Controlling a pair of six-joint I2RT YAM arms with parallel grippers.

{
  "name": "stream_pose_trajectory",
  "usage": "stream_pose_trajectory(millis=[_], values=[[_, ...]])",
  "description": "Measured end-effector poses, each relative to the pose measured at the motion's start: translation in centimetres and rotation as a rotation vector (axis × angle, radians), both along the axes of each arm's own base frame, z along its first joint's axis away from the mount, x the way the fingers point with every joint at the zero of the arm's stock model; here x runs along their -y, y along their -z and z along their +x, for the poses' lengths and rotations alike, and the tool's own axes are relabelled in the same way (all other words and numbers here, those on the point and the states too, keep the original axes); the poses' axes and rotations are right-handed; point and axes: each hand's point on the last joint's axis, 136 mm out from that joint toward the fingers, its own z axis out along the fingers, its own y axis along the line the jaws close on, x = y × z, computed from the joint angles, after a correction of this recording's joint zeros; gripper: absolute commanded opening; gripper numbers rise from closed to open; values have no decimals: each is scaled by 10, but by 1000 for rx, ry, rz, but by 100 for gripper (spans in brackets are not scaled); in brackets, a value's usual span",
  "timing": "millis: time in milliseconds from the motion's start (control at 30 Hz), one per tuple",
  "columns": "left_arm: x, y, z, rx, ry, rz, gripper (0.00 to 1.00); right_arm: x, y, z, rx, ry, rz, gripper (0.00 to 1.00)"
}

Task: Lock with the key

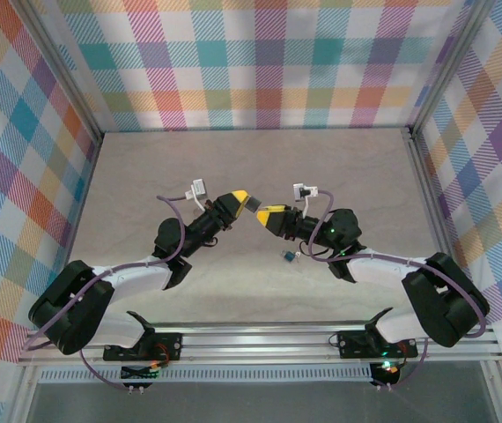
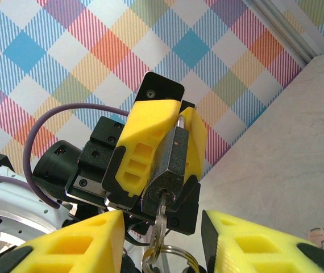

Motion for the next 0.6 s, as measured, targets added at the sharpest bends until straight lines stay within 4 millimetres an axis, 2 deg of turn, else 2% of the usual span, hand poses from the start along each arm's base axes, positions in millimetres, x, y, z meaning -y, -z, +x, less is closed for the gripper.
stream_pose_trajectory(millis=[167,367,600], values=[[0,0,0,0,1,0,0,1,-2,1,1,9,7,40],[0,0,0,1,0,1,0,5,-15,4,17,36,59,40],[0,0,0,2,-1,2,0,8,-24,2,25,39,103,37]])
